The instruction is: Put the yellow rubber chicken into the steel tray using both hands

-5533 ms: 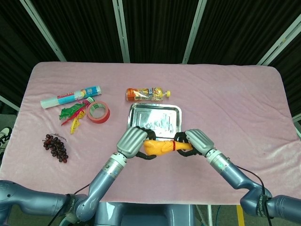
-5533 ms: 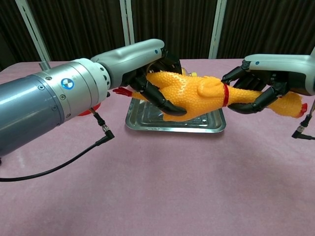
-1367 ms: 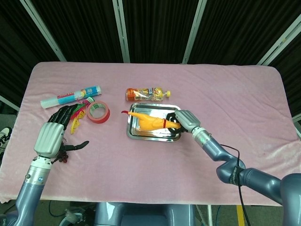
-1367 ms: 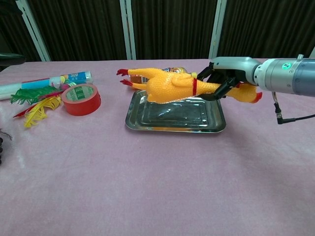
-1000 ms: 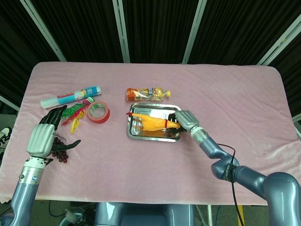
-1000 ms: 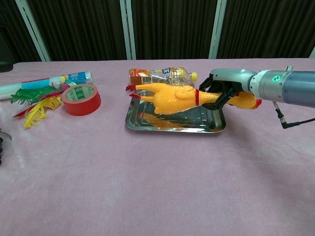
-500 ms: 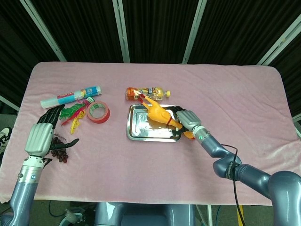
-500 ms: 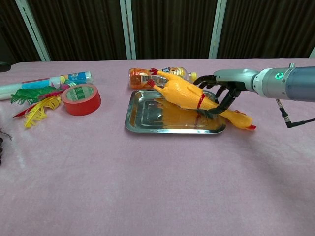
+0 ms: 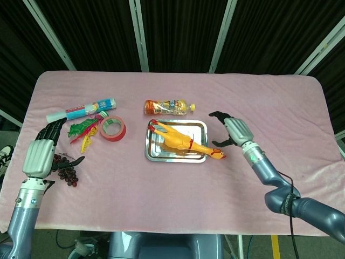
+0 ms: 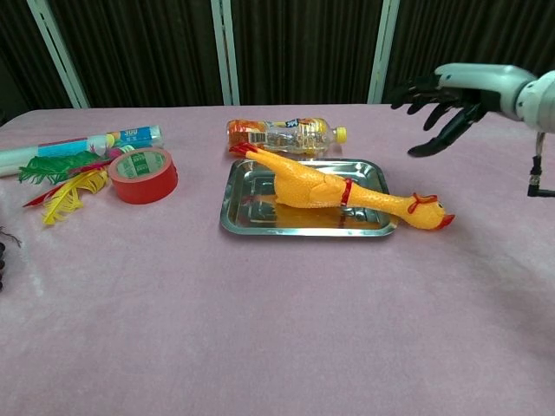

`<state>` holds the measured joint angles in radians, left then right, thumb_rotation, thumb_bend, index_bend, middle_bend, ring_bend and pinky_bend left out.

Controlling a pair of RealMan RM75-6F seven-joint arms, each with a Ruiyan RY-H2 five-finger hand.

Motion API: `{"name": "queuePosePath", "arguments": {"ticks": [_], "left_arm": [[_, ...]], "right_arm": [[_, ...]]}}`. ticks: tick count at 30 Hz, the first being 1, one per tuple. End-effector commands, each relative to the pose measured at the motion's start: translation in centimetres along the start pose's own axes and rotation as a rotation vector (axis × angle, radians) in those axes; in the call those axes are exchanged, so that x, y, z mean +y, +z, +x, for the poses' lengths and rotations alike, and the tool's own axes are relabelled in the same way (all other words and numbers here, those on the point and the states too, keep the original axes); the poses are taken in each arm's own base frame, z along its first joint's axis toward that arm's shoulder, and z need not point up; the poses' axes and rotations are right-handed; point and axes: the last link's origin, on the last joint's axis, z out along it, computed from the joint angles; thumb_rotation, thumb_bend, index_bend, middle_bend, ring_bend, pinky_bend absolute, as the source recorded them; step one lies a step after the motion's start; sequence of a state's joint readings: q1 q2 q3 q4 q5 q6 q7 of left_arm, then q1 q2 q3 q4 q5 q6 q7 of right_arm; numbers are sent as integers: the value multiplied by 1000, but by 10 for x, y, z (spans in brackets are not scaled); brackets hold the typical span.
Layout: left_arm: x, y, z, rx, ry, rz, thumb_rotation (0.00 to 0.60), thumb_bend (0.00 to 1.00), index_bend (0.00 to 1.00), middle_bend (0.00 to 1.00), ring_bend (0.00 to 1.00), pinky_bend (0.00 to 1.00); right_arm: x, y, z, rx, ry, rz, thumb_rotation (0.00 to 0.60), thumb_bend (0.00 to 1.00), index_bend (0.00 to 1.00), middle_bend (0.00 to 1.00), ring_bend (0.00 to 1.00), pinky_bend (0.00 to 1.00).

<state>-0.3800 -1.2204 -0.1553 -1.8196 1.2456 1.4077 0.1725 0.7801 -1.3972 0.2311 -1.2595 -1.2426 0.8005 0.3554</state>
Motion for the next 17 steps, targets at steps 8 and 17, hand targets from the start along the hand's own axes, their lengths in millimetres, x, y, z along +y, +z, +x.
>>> {"name": "queuePosePath", "arguments": {"ticks": [8, 17], "left_arm": [[-38, -22, 6, -29, 143, 70, 600, 16, 67, 89, 73, 84], [-48, -48, 7, -41, 138, 81, 600, 18, 76, 88, 73, 64]], "right_arm": [[73, -127, 40, 278, -145, -168, 600, 405, 288, 280, 238, 279], [81, -182, 26, 292, -163, -221, 600, 404, 145, 211, 97, 127]]}}
